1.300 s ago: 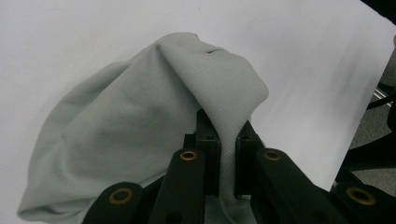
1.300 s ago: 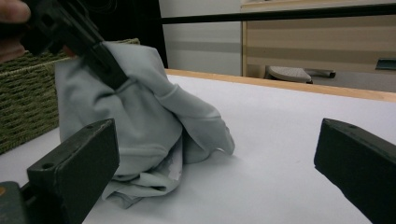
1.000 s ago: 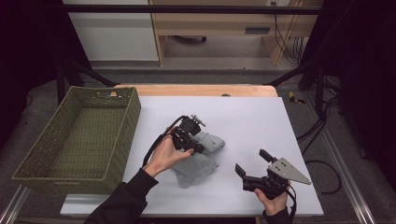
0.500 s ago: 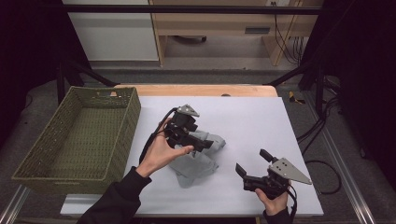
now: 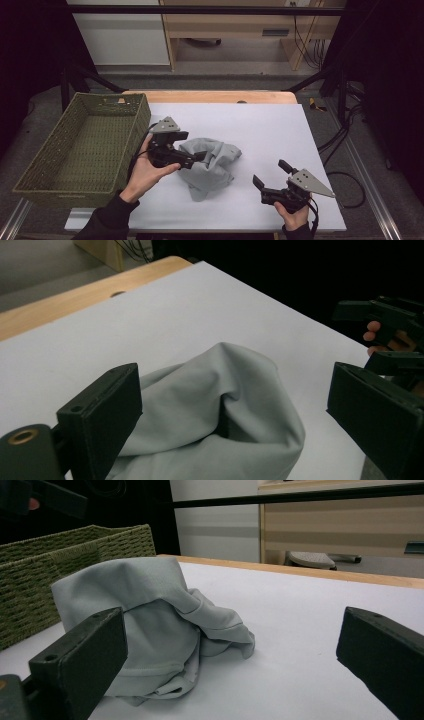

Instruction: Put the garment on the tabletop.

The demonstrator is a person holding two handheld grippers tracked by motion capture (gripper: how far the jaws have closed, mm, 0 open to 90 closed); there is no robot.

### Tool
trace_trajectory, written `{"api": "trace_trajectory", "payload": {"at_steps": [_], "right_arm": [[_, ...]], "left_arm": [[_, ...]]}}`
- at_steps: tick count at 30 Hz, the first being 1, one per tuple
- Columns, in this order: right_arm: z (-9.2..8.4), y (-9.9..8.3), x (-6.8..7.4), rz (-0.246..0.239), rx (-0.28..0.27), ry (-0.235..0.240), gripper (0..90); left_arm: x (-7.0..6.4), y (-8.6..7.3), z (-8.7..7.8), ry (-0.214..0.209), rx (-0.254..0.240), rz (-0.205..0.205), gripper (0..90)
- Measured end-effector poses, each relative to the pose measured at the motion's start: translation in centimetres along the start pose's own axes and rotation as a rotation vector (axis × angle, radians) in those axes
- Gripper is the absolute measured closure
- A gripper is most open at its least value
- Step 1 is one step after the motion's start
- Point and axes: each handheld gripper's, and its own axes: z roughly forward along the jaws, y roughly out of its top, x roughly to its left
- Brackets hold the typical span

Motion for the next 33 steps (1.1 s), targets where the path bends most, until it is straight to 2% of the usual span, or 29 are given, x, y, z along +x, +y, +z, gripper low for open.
{"api": "trace_trajectory", "payload": {"at_steps": [1,3,6,9,12,15,20,24,27,33], "right_arm": [[0.0,0.0,0.0,0.000,0.000,0.000,0.2],[0.0,0.0,-0.1,0.002,-0.001,-0.001,0.2],[0.0,0.0,0.0,0.001,0.000,-0.001,0.2],[0.0,0.0,0.0,-0.002,0.001,-0.001,0.2],[0.0,0.0,0.0,0.000,0.000,0.001,0.2],[0.0,0.0,0.0,0.002,-0.003,0.000,0.2],[-0.1,0.0,0.0,0.006,0.003,-0.001,0.2],[-0.1,0.0,-0.1,0.001,-0.004,-0.005,0.2],[-0.2,0.0,-0.2,0.005,-0.003,-0.001,0.2],[-0.2,0.0,-0.1,0.005,0.000,-0.006,0.2]], "left_arm": [[0.0,0.0,0.0,0.000,0.000,0.000,6.5],[0.4,-0.8,-1.0,0.028,-0.034,0.001,6.6],[0.8,-2.3,-2.6,0.036,-0.082,-0.010,6.5],[0.8,-2.9,-3.2,0.034,-0.098,-0.013,6.0],[0.9,-4.6,-3.9,0.049,-0.145,-0.023,5.9],[1.1,-6.0,-4.2,0.081,-0.143,-0.036,3.8],[1.1,-8.1,-5.2,0.104,-0.188,-0.063,3.1],[0.9,-9.2,-5.7,0.108,-0.194,-0.066,2.9],[0.8,-9.9,-6.2,0.127,-0.214,-0.067,2.3],[1.2,-10.5,-6.6,0.143,-0.214,-0.072,2.0]]}}
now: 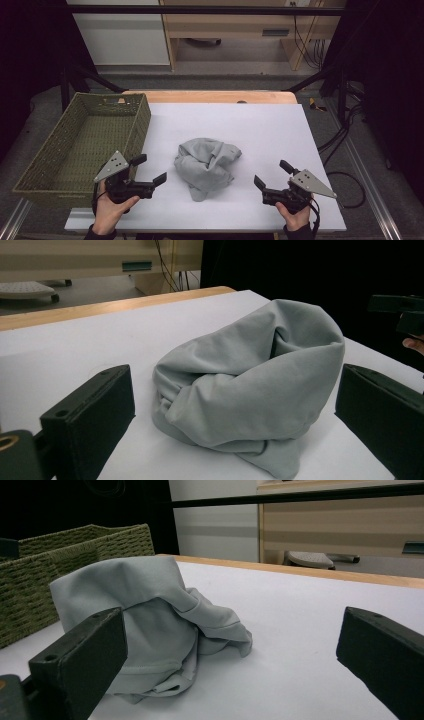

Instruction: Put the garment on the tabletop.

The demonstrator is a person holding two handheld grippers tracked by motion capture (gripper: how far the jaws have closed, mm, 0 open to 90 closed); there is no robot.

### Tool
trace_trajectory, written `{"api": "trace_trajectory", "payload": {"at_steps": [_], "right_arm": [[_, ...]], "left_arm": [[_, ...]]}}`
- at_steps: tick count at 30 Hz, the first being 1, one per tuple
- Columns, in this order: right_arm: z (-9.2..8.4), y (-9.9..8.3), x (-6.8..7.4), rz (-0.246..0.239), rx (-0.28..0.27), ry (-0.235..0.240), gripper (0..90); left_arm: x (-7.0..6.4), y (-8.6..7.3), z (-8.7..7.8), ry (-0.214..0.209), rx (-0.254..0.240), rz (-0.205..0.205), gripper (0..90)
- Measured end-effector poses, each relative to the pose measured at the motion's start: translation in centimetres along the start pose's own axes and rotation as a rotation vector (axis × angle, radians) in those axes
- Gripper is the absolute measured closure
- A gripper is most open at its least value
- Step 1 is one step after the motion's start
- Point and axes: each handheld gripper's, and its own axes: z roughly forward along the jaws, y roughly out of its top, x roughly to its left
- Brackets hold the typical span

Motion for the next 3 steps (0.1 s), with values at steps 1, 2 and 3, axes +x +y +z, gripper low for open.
{"api": "trace_trajectory", "payload": {"at_steps": [1,2,3], "right_arm": [[0.00,0.00,0.00,0.000,0.000,0.000,0.2],[-0.03,-0.01,-0.11,0.002,-0.001,0.006,0.2],[-0.03,-0.01,-0.11,0.002,-0.001,0.006,0.2]], "left_arm": [[0.00,0.00,0.00,0.000,0.000,0.000,2.1],[0.01,-0.03,-0.03,0.003,-0.002,-0.003,2.2],[0.03,-0.06,-0.03,0.001,0.001,-0.004,2.2]]}}
